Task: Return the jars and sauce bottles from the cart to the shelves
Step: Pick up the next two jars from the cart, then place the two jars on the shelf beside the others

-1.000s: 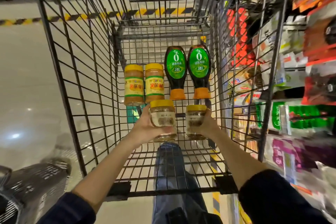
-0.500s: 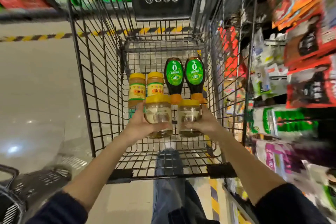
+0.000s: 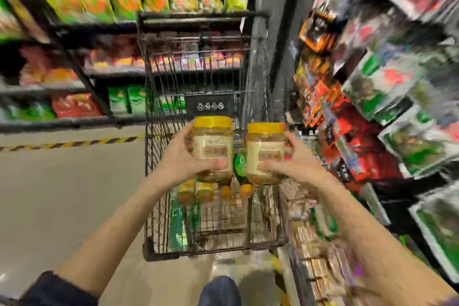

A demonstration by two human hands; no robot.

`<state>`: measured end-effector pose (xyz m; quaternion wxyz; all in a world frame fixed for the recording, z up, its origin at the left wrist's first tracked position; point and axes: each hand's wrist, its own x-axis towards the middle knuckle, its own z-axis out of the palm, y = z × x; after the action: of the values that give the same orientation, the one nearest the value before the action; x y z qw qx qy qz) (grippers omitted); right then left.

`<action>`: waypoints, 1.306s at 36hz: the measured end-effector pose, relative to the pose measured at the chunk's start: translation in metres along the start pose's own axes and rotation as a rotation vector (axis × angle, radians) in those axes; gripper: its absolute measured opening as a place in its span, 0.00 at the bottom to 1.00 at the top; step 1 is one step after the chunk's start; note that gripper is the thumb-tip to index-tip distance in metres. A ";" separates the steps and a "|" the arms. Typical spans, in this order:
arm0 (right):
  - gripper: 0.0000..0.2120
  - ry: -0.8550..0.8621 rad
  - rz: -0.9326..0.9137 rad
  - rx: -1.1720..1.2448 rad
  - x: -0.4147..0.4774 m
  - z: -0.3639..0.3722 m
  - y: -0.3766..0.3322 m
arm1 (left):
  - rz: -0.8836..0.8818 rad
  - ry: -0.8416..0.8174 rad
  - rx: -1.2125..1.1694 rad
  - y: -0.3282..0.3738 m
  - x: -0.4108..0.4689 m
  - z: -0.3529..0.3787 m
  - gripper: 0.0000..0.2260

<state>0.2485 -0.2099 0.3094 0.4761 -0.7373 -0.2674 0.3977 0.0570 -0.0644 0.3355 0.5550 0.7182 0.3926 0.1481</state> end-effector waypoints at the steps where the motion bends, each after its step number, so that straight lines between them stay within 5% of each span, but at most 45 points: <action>1: 0.35 0.030 -0.046 -0.003 -0.011 -0.007 -0.013 | 0.052 0.006 0.023 0.016 -0.006 -0.001 0.46; 14: 0.32 0.437 -0.408 -0.001 -0.173 -0.074 -0.121 | 0.605 -0.194 -0.038 0.170 -0.060 0.007 0.40; 18: 0.39 0.657 -0.430 0.004 -0.235 -0.069 -0.133 | 0.731 -0.330 -0.091 0.192 -0.078 0.018 0.40; 26: 0.55 1.033 -0.370 -0.031 -0.353 -0.035 -0.118 | 0.901 -0.695 -0.093 0.210 -0.134 0.044 0.47; 32: 0.47 1.292 -0.308 -0.079 -0.455 -0.001 -0.099 | 1.020 -0.915 -0.123 0.216 -0.210 0.074 0.43; 39: 0.43 1.570 -0.212 -0.159 -0.585 0.050 -0.081 | 1.029 -1.271 -0.185 0.219 -0.316 0.115 0.51; 44: 0.43 1.737 -0.170 -0.125 -0.674 0.085 -0.061 | 1.063 -1.425 -0.225 0.214 -0.404 0.143 0.44; 47: 0.53 1.816 -0.124 -0.098 -0.729 0.105 -0.047 | 1.076 -1.497 -0.242 0.208 -0.457 0.159 0.46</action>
<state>-0.2351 -0.7032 0.5700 0.4922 -0.7707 0.1545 -0.3741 -0.0527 -0.5208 0.5733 0.5915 0.6494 -0.4717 -0.0766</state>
